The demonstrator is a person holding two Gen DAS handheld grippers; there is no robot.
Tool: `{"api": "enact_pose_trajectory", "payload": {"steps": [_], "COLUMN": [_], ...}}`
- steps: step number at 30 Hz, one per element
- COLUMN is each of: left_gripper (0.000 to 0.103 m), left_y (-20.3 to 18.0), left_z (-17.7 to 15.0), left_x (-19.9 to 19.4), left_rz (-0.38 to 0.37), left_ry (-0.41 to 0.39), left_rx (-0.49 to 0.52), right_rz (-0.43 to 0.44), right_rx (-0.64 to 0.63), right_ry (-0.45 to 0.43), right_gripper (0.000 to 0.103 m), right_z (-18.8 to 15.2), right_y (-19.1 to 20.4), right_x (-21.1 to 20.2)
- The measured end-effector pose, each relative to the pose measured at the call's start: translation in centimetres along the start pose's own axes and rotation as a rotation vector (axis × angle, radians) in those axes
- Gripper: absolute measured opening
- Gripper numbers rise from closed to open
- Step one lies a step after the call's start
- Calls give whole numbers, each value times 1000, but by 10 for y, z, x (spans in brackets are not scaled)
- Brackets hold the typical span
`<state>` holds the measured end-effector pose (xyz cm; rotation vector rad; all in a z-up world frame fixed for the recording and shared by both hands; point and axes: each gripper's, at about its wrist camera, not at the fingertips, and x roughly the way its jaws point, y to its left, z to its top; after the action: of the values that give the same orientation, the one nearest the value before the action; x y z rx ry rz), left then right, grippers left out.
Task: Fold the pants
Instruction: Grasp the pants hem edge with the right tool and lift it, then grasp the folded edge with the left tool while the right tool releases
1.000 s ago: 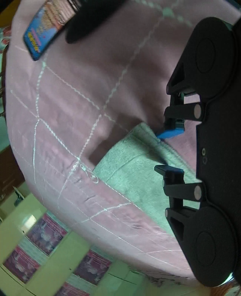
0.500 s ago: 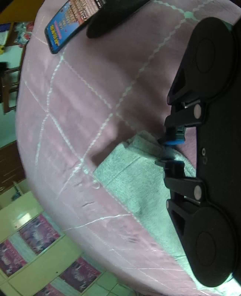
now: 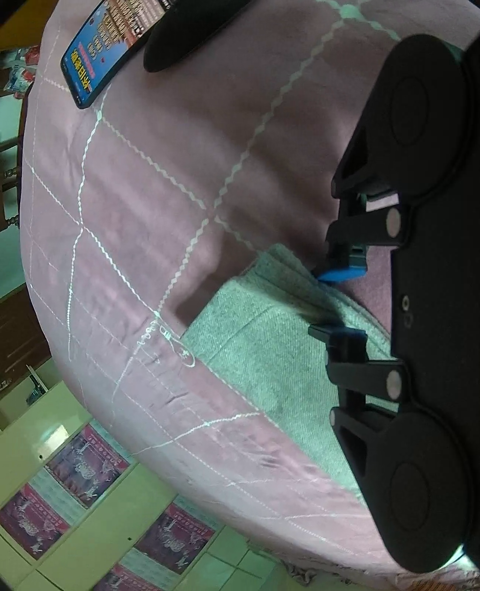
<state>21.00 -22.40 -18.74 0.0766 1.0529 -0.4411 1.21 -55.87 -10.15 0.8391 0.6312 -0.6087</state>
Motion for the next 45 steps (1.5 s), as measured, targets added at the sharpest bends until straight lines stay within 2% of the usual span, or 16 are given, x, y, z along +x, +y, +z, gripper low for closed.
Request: {"api": "enact_pose_trajectory", "payload": {"steps": [10, 13, 17, 22, 26, 28, 30, 31, 32, 34, 36, 37, 38, 41, 43, 45], "left_gripper": [5, 5, 5, 5, 5, 5, 6, 6, 6, 20, 92, 97, 97, 95, 77, 50], "left_y": [6, 21, 65, 128, 158, 165, 169, 169, 169, 164, 158, 156, 153, 146, 142, 138], "left_z": [8, 12, 13, 6, -4, -6, -7, -6, -4, -2, 0, 0, 0, 1, -2, -6], "left_x": [7, -5, -26, -43, -48, -47, -45, -43, -42, -40, -38, -40, -43, -33, -24, -12], "left_rz": [-26, -62, -45, 21, 41, 4, -80, -126, -164, -229, -246, -242, -252, -284, -289, -297], "left_ry": [30, 27, -18, -42, -34, -19, 3, 12, 22, 35, 28, -6, -37, -7, 14, 54], "left_rx": [-28, -66, -159, -254, -296, -328, -382, -410, -436, -471, -503, -519, -521, -528, -541, -563], "right_rz": [-74, -6, 141, 305, 349, 295, 283, 300, 327, 388, 407, 408, 410, 396, 382, 369], "right_rx": [-53, -122, -289, -524, -607, -631, -646, -637, -615, -556, -537, -534, -524, -471, -435, -388], "right_ry": [-48, -115, -139, -52, 137, 244, 226, 234, 255, 245, 175, 149, 127, 99, 91, 95], "right_gripper": [13, 12, 12, 12, 18, 27, 31, 41, 44, 44, 46, 48, 50, 52, 52, 52], "right_z": [-1, 1, -12, -74, -139, -166, -178, -176, -173, -159, -146, -142, -136, -122, -117, -112], "right_y": [20, 48, 113, 206, 241, 243, 240, 240, 237, 230, 221, 215, 207, 183, 168, 152], "right_x": [0, -19, -40, -36, 3, 29, 32, 29, 24, 10, -9, -17, -24, -34, -36, -36]}}
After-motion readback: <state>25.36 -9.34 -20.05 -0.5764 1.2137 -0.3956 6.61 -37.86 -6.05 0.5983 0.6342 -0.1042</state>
